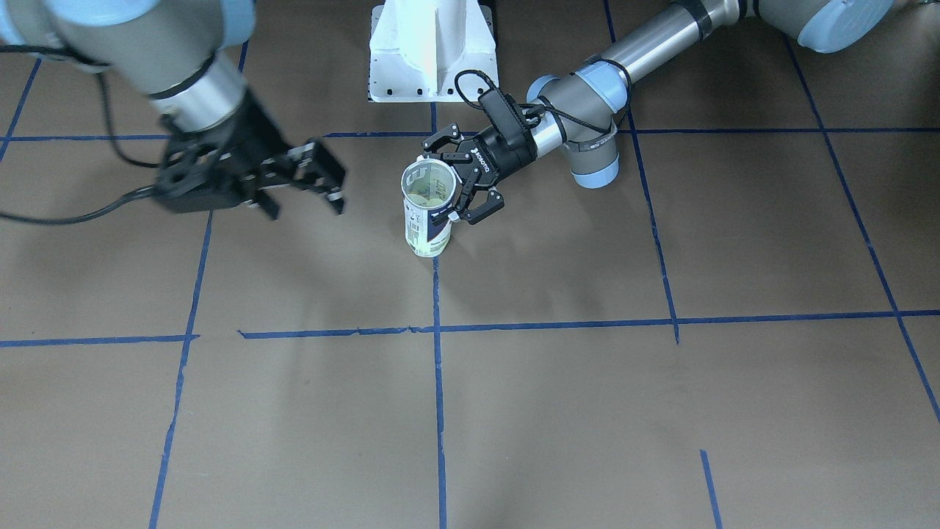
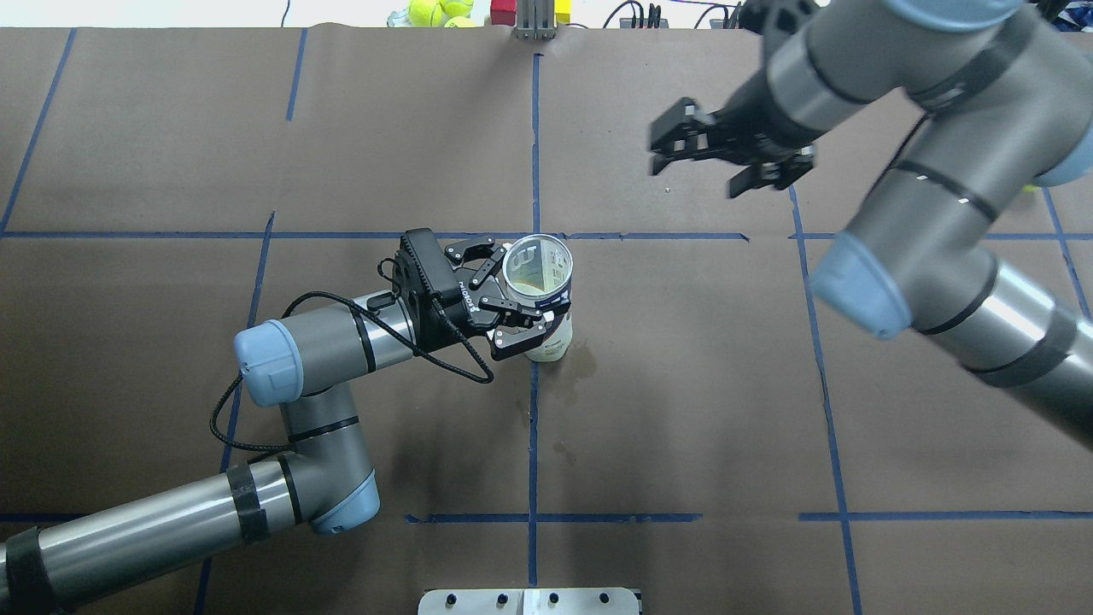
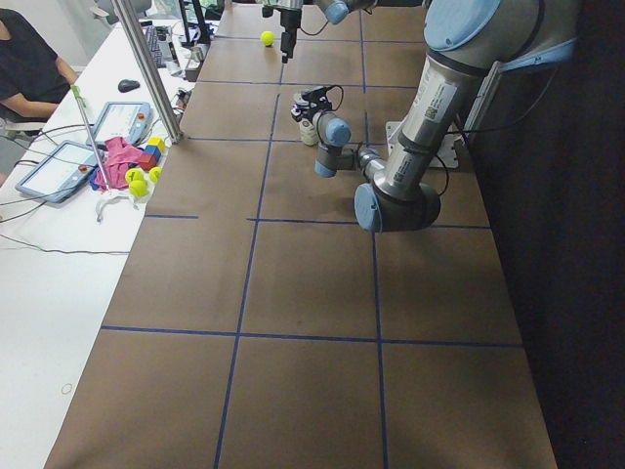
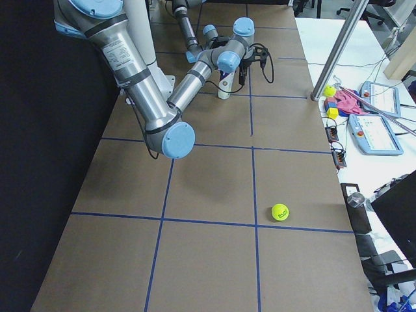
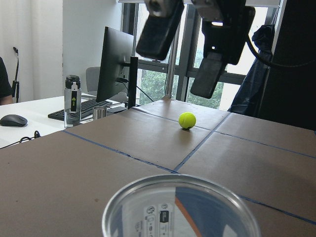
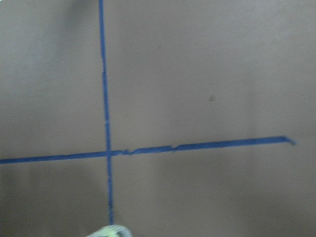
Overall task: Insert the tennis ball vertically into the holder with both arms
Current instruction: 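Open the right gripper to drop the ball into the tube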
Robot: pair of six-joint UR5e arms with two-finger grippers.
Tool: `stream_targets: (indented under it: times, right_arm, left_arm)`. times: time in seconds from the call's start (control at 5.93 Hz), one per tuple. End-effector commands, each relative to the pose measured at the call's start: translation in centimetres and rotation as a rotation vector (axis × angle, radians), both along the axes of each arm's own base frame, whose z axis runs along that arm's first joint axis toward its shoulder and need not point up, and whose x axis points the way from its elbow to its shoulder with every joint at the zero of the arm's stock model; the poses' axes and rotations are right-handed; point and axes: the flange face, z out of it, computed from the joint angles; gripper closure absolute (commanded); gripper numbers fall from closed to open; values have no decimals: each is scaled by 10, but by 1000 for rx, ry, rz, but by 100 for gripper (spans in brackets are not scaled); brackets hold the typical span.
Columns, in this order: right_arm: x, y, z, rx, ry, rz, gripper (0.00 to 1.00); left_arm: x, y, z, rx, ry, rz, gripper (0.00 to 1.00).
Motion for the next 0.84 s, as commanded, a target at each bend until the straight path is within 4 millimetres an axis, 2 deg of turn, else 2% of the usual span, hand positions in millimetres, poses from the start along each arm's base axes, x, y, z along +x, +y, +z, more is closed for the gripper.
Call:
stream_targets:
  times: [0.0,0.17,0.34,0.51,0.67]
  right_arm:
    - [61,-38,79,67,115,-14,1]
    - [68,-51,97,58,140,-15,1]
    - [89,-59,137,53,183,-34,1]
    - [123,-79,201,66,256,-85,1]
    - [143,-97,247,60,302,-127,1]
  left_arm:
    - [9,14,-1,0,3,25,4]
    - [14,21,-2,-6,16,23,1]
    - [18,27,-6,-10,24,27,1]
    - [15,29,-11,-6,36,25,1]
    - [14,29,-14,-4,40,25,1]
